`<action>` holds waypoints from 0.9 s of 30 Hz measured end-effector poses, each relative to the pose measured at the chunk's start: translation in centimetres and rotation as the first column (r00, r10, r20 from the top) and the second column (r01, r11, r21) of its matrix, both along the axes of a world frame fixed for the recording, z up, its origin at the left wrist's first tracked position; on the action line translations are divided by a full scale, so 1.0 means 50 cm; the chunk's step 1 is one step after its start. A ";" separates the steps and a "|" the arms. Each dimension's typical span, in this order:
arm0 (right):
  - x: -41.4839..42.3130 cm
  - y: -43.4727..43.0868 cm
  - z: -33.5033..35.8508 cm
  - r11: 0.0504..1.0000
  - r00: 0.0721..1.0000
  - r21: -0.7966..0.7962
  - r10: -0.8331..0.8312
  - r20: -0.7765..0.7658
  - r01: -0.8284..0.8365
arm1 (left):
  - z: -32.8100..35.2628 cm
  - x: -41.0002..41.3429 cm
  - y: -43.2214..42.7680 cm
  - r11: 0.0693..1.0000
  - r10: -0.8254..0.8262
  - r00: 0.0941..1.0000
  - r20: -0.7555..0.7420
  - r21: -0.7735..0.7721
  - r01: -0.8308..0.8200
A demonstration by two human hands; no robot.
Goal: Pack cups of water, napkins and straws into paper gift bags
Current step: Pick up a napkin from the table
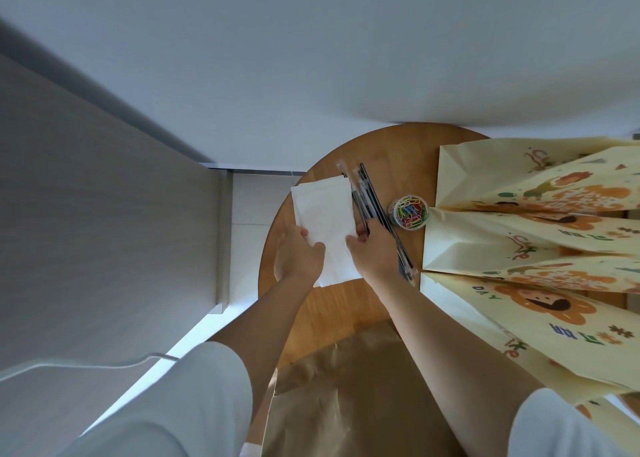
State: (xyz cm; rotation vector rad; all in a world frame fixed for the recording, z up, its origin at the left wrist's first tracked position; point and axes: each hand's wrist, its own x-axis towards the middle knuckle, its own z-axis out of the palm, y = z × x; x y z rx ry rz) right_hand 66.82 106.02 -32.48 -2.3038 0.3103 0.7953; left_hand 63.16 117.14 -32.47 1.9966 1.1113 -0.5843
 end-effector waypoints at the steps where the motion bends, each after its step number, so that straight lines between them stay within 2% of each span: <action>1: 0.000 0.000 0.005 1.000 1.000 0.014 0.000 0.016 0.000 | 0.002 -0.001 0.001 1.000 0.022 1.000 0.008 -0.010 -0.022; 5: 0.010 0.000 0.044 0.999 0.994 0.053 -0.003 0.114 -0.003 | 0.015 0.003 0.015 0.982 0.166 0.983 0.075 -0.098 -0.159; 10: 0.023 -0.014 0.127 0.981 0.988 0.194 -0.006 0.152 -0.024 | 0.045 0.004 0.027 0.922 0.255 0.962 0.102 -0.327 -0.210; 17: 0.002 0.000 0.159 0.946 0.997 0.316 -0.063 -0.038 0.071 | 0.078 -0.032 0.005 0.888 0.268 0.961 0.068 -0.405 -0.219; 19: -0.002 0.006 0.175 0.908 0.988 0.401 -0.070 -0.136 0.119 | 0.092 -0.040 0.010 0.812 0.333 0.943 0.028 -0.516 -0.271; 20: -0.004 0.005 0.185 0.877 0.975 0.453 -0.069 -0.211 0.160 | 0.100 -0.043 0.015 0.732 0.382 0.924 0.000 -0.610 -0.303; 22: -0.007 -0.006 0.202 0.818 0.936 0.527 -0.036 -0.349 0.228 | 0.115 -0.048 0.031 0.513 0.470 0.880 -0.068 -0.791 -0.335; 24: -0.012 -0.020 0.218 0.808 0.918 0.538 -0.008 -0.396 0.239 | 0.137 -0.053 0.043 0.379 0.510 0.855 -0.097 -0.866 -0.325; 26: -0.017 -0.032 0.233 0.858 0.930 0.456 -0.063 -0.361 0.236 | 0.161 -0.055 0.046 0.374 0.517 0.852 -0.079 -0.875 -0.308; 27: -0.021 -0.036 0.244 0.879 0.939 0.402 -0.126 -0.321 0.255 | 0.178 -0.057 0.043 0.419 0.517 0.855 -0.043 -0.858 -0.297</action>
